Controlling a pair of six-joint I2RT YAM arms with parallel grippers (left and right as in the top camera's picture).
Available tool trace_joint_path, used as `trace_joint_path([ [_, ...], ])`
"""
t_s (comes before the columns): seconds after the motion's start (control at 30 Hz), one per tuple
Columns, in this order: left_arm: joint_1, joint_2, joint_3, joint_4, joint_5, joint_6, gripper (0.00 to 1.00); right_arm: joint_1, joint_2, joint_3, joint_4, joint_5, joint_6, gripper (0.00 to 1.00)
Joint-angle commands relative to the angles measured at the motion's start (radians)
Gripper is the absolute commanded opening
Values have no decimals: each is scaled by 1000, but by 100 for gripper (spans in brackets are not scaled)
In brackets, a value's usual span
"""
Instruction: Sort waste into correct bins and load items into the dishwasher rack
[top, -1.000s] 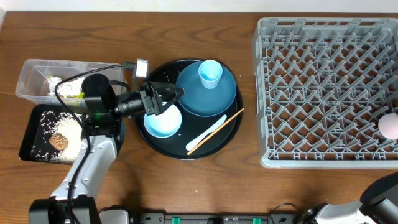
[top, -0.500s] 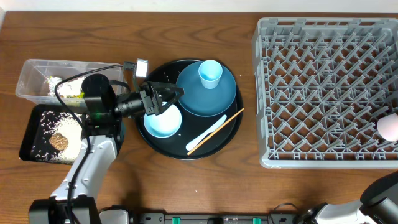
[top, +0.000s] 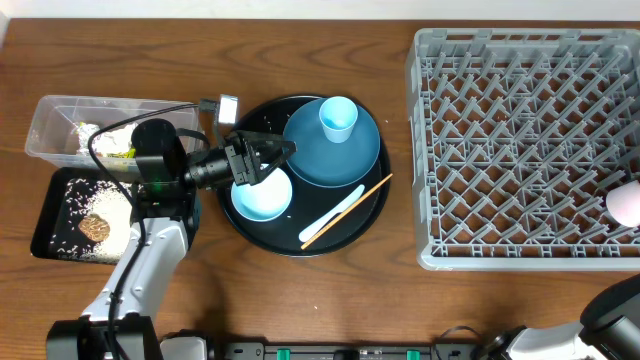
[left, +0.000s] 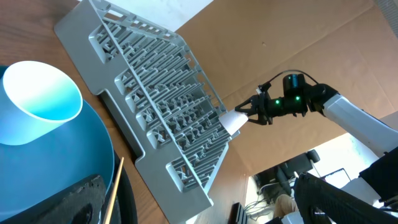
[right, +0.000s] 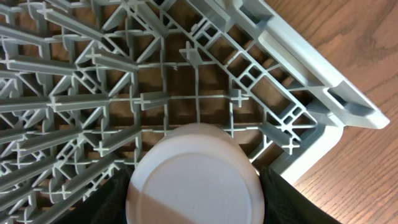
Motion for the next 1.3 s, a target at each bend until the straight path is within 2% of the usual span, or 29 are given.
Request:
trace_joint_path([
  [0.0,3,2,-1,3,-5,17,98,10,18,-14,2,-53,-10,1],
  [0.5,3,2,-1,3,-5,17,98,35,18,-14,1,-60,-43,1],
  [0.67,3,2,-1,3,-5,17,98,35,18,-14,-16,9,-20,1],
  [1.27,3,2,-1,3,-5,17,98,6,18,-14,-2,-1,-4,1],
])
